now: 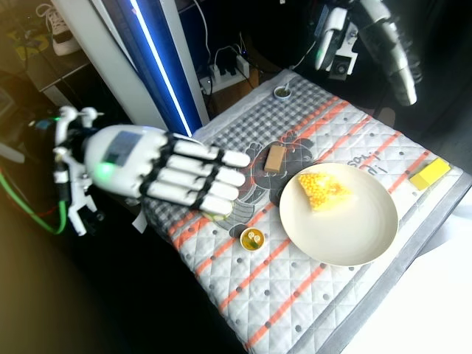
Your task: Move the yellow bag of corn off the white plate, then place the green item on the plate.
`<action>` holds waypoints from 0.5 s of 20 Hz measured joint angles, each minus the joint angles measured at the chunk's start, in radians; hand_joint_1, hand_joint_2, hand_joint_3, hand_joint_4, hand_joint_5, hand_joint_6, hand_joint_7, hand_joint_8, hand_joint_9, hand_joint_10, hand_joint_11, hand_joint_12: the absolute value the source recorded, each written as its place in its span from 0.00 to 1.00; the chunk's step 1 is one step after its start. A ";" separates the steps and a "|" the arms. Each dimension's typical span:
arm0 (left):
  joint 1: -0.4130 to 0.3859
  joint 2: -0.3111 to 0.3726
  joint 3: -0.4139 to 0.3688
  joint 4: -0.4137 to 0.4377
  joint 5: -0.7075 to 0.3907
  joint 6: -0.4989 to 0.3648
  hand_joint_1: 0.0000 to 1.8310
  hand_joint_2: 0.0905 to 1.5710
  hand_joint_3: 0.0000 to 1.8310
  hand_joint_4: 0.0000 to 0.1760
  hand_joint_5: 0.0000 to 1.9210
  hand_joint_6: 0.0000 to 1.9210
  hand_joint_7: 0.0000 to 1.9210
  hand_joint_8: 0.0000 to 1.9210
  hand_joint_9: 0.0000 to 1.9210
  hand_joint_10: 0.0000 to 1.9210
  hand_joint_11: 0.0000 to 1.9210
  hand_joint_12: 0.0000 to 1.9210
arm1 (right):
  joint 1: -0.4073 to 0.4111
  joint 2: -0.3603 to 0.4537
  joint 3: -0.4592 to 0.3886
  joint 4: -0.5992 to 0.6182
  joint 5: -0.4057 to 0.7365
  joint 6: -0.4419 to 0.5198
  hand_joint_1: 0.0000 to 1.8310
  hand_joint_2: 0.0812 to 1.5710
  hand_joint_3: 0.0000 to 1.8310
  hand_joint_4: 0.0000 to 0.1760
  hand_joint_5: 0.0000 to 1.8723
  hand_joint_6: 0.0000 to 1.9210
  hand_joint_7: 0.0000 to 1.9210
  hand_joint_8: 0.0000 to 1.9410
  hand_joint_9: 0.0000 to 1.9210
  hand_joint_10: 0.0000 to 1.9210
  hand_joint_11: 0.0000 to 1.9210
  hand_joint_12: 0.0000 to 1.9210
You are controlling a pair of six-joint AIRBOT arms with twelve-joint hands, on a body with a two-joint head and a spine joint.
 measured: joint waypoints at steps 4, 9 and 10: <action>-0.064 -0.013 -0.015 0.003 0.103 0.143 0.23 0.79 0.01 0.51 0.00 0.00 0.00 0.00 0.00 0.00 0.00 0.00 | 0.003 0.024 -0.013 -0.020 -0.019 -0.002 0.20 0.73 0.00 0.00 0.00 0.00 0.00 0.00 0.00 0.00 0.00 0.06; -0.200 -0.124 0.096 0.069 0.317 0.148 0.36 0.74 0.00 0.50 0.00 0.00 0.01 0.00 0.01 0.00 0.02 0.01 | 0.003 0.021 -0.016 -0.017 -0.019 -0.003 0.25 0.74 0.00 0.12 0.00 0.00 0.00 0.00 0.00 0.00 0.00 0.00; -0.221 -0.158 0.126 0.080 0.354 0.150 0.38 0.70 0.03 0.49 0.01 0.00 0.03 0.01 0.02 0.01 0.00 0.20 | 0.003 0.017 -0.016 -0.014 -0.018 -0.003 0.26 0.75 0.00 0.08 0.00 0.00 0.00 0.00 0.00 0.00 0.00 0.00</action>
